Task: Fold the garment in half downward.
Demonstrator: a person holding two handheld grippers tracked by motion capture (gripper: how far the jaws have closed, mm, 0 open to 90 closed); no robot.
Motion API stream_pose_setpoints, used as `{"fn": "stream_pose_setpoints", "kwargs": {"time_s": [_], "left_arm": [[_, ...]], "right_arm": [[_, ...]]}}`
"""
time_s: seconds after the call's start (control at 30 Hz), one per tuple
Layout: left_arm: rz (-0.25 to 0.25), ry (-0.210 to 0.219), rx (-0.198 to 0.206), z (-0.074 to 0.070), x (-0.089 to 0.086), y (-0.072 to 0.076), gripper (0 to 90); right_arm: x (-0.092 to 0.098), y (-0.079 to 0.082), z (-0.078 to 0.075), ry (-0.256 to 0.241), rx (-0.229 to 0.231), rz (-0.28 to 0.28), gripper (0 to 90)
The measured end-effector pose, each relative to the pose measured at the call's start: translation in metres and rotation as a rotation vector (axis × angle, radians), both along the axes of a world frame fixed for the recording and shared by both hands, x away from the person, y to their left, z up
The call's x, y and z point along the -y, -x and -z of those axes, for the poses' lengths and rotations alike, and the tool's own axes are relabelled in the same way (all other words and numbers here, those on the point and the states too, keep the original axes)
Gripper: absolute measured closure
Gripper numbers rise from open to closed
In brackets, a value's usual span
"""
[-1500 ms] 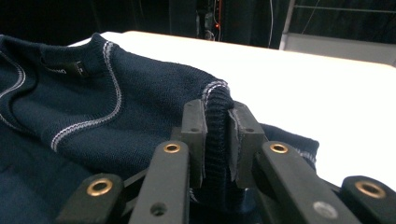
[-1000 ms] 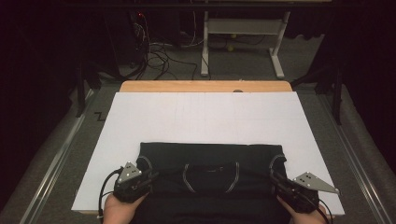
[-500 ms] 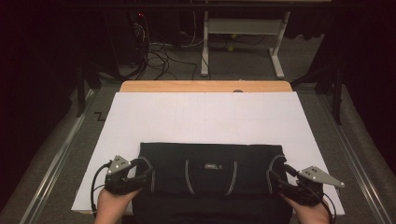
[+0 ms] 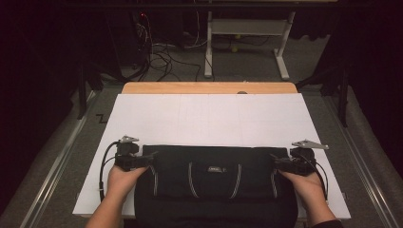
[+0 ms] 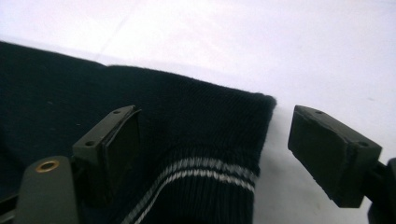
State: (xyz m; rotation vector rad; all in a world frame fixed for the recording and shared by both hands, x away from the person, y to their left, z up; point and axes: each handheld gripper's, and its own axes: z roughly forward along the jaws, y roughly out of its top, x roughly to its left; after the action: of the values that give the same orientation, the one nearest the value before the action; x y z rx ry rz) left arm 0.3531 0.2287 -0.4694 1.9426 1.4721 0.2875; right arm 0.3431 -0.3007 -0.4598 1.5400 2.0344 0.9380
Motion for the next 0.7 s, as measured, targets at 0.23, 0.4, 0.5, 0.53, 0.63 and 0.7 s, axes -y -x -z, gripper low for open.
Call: {"fn": "stream_pose_setpoints", "kwargs": {"time_s": [0.23,0.4,0.5,0.53,0.63,0.7], "left_arm": [[0.040,-0.107,0.008,0.003,0.014,-0.001,21.3],[0.036,-0.099,0.021,0.003,0.018,0.000,29.6],[0.034,-0.090,0.031,0.003,0.019,0.001,36.9],[0.035,-0.085,0.035,0.003,0.019,0.001,40.7],[0.047,-0.073,0.042,0.004,0.019,0.003,47.3],[0.052,-0.061,0.048,0.005,0.019,0.004,52.7]], "right_arm": [[-0.003,-0.005,0.008,0.060,-0.024,-0.024,25.8],[-0.009,-0.002,0.008,0.066,-0.009,-0.061,40.9],[-0.011,-0.001,0.007,0.052,-0.011,-0.098,55.4],[-0.011,-0.001,0.006,0.044,-0.015,-0.108,57.8],[-0.012,0.000,0.006,0.038,-0.021,-0.114,63.9],[-0.013,0.001,0.006,0.036,-0.016,-0.122,66.7]]}}
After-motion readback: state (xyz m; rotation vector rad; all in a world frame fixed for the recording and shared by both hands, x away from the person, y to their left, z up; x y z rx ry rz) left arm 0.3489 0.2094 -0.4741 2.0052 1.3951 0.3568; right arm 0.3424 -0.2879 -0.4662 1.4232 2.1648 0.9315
